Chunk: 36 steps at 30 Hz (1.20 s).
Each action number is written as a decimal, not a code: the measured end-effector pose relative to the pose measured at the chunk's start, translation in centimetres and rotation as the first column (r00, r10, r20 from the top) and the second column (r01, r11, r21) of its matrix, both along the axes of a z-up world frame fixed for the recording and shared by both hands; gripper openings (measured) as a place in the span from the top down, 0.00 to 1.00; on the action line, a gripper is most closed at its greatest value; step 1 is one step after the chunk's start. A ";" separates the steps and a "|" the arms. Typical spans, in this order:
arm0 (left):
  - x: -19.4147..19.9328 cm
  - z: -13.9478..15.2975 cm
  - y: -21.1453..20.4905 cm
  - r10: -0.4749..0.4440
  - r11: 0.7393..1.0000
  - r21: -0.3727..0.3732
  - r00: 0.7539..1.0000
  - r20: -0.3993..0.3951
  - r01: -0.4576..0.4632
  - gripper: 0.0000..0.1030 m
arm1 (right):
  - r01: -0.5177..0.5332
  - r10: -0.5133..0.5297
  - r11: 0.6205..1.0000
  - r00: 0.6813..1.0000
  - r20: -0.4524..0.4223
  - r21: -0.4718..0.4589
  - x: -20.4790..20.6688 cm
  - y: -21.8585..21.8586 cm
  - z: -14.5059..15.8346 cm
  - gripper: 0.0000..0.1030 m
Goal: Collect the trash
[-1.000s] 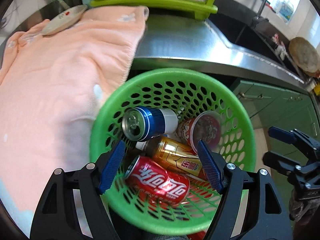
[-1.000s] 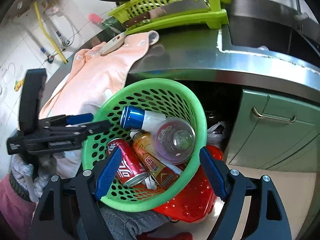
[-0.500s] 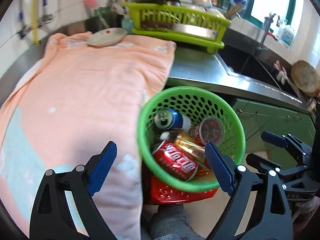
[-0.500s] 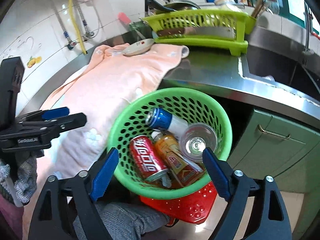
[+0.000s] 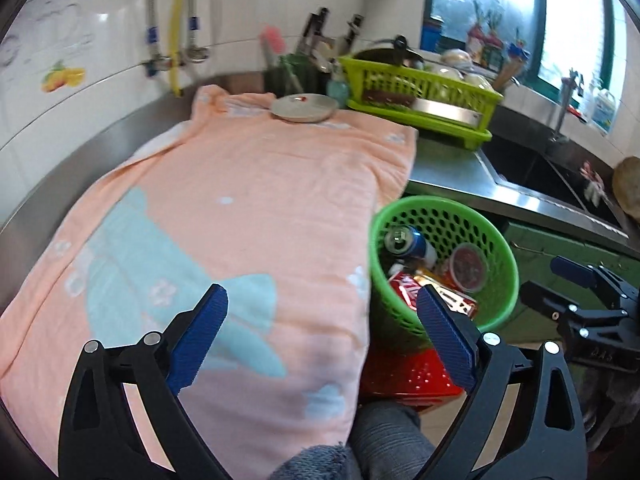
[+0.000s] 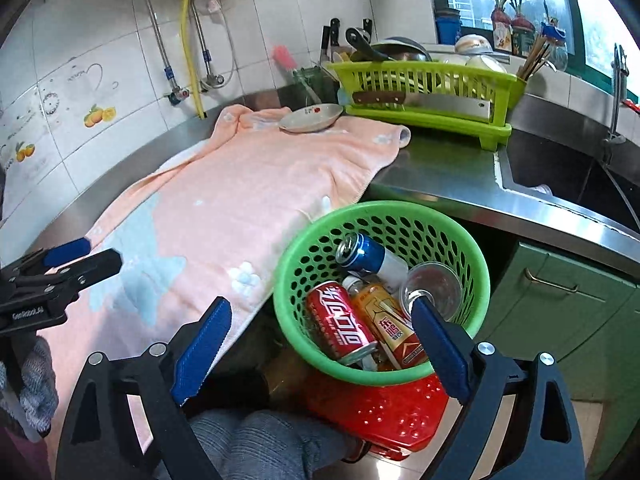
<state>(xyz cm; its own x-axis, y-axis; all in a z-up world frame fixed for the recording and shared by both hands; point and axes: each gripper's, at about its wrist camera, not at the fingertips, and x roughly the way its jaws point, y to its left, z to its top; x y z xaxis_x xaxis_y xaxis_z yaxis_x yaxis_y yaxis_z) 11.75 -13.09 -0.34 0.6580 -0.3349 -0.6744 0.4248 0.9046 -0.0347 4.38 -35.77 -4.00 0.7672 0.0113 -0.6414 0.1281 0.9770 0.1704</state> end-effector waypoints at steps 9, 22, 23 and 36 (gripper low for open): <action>-2.1 1.0 4.7 0.112 0.993 -0.045 0.992 0.049 -0.110 0.07 | 0.016 -0.015 1.000 0.998 0.057 -0.022 -2.1 2.2 2.0 0.10; -4.0 1.2 4.2 0.083 0.996 -0.053 0.993 0.089 -0.079 0.07 | 0.024 -0.020 0.999 0.996 0.089 -0.041 -3.9 3.2 2.6 0.08; -4.2 1.2 4.1 0.077 0.996 -0.053 0.993 0.090 -0.073 0.07 | 0.022 -0.019 0.999 0.996 0.088 -0.040 -4.0 3.3 2.6 0.08; -4.8 1.2 4.0 0.061 0.998 -0.039 0.993 0.100 -0.058 0.06 | 0.019 -0.016 0.999 0.996 0.085 -0.039 -4.0 3.7 2.6 0.08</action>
